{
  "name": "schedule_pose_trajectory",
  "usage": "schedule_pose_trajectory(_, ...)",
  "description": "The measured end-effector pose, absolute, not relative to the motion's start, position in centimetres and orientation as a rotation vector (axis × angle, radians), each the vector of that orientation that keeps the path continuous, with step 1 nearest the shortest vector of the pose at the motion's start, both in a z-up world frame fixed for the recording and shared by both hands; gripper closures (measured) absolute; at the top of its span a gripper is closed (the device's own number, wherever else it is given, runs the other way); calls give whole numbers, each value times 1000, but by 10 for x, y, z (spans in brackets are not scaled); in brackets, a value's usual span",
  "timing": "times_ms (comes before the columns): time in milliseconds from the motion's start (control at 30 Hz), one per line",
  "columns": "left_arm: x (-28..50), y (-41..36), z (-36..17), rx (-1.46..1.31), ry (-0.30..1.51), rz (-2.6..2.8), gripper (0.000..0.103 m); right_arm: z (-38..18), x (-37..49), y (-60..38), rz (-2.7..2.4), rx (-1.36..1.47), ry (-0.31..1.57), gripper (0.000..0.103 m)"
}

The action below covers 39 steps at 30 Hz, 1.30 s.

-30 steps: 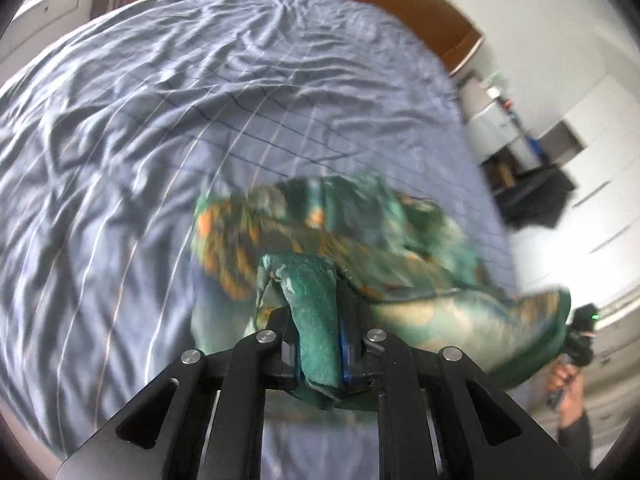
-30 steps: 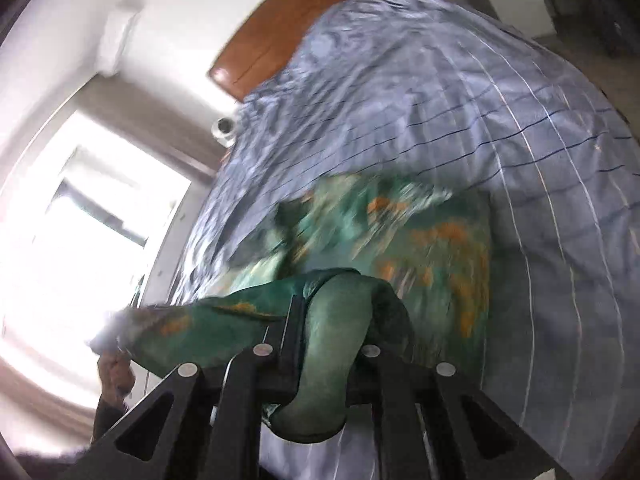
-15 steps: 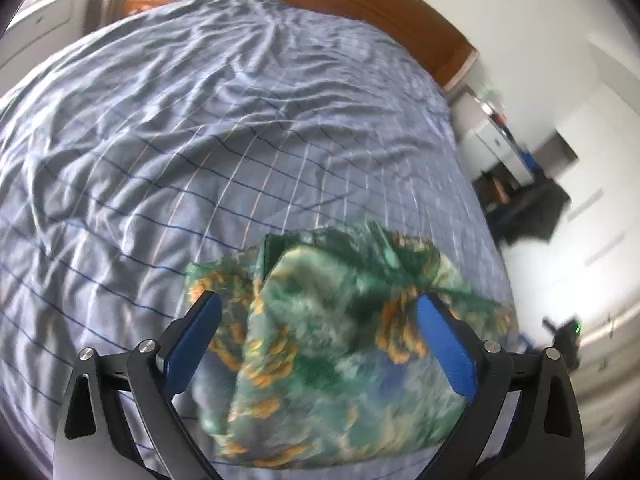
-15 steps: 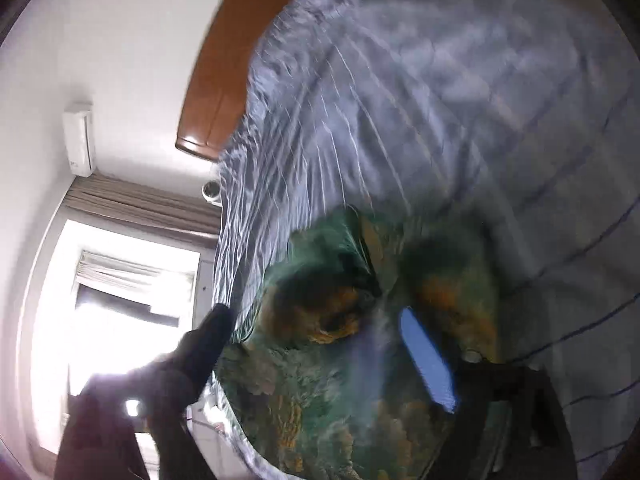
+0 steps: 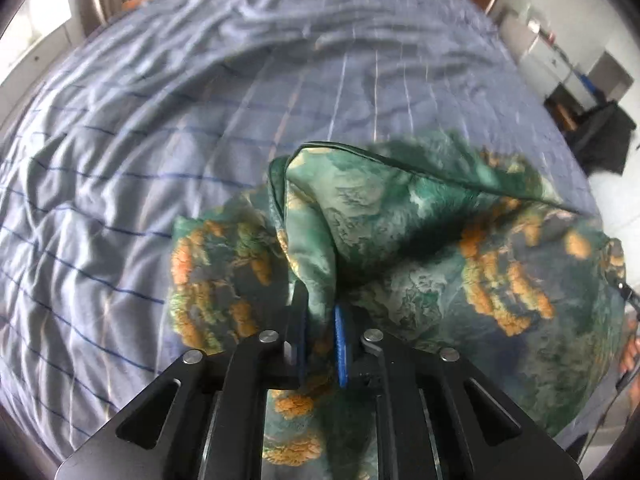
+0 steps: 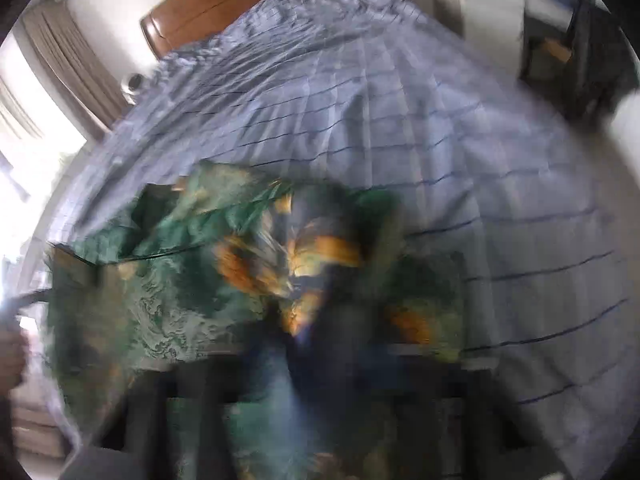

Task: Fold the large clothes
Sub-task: 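Fold the hem over onto the collar with both grippers and release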

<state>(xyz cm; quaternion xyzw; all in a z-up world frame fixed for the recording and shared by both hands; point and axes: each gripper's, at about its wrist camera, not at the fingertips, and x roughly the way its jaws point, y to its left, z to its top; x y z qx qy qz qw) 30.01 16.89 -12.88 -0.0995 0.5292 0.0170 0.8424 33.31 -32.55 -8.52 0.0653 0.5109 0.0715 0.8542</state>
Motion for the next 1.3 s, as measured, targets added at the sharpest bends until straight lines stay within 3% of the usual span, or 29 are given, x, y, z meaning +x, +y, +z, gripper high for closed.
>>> schedule_pose_trajectory(300, 305, 169, -38, -145, 786, 131, 96, 13, 327, -294, 60, -128, 748, 89)
schedule_pose_trajectory(433, 333, 150, -51, 21, 670, 221, 96, 34, 354, -290, -12, -111, 653, 89)
schedule_pose_trajectory(567, 353, 161, -111, 8, 761, 253, 95, -3, 384, -291, -63, -127, 710, 89)
schedule_pose_trajectory(733, 348, 170, -180, -39, 835, 247, 94, -98, 403, -289, -54, -140, 878, 89)
schedule_pose_trajectory(900, 346, 175, -196, -95, 827, 223, 91, -147, 402, -301, -31, -49, 933, 89)
schedule_pose_trajectory(1300, 353, 171, -204, -98, 812, 220, 90, -171, 403, -317, -4, 108, 921, 87)
